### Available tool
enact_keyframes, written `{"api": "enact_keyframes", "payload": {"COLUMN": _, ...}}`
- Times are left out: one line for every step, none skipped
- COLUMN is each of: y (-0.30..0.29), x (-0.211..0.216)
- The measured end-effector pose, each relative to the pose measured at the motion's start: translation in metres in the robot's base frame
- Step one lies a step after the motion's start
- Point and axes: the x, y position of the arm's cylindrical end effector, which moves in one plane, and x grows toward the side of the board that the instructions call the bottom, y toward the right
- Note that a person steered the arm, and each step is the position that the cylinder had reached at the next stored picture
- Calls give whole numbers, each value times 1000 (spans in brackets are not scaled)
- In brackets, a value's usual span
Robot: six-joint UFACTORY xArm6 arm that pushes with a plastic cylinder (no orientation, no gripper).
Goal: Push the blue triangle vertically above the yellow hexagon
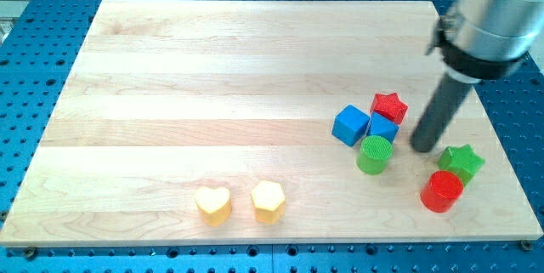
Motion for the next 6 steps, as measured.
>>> {"api": "enact_keyframes", "payload": {"y": -63, "x": -3}}
{"api": "enact_keyframes", "payload": {"y": -130, "x": -33}}
{"api": "enact_keyframes", "payload": {"y": -147, "x": -66}}
{"api": "enact_keyframes", "payload": {"y": -151, "x": -28}}
{"api": "enact_keyframes", "payload": {"y": -152, "x": -42}}
{"api": "enact_keyframes", "payload": {"y": -159, "x": -74}}
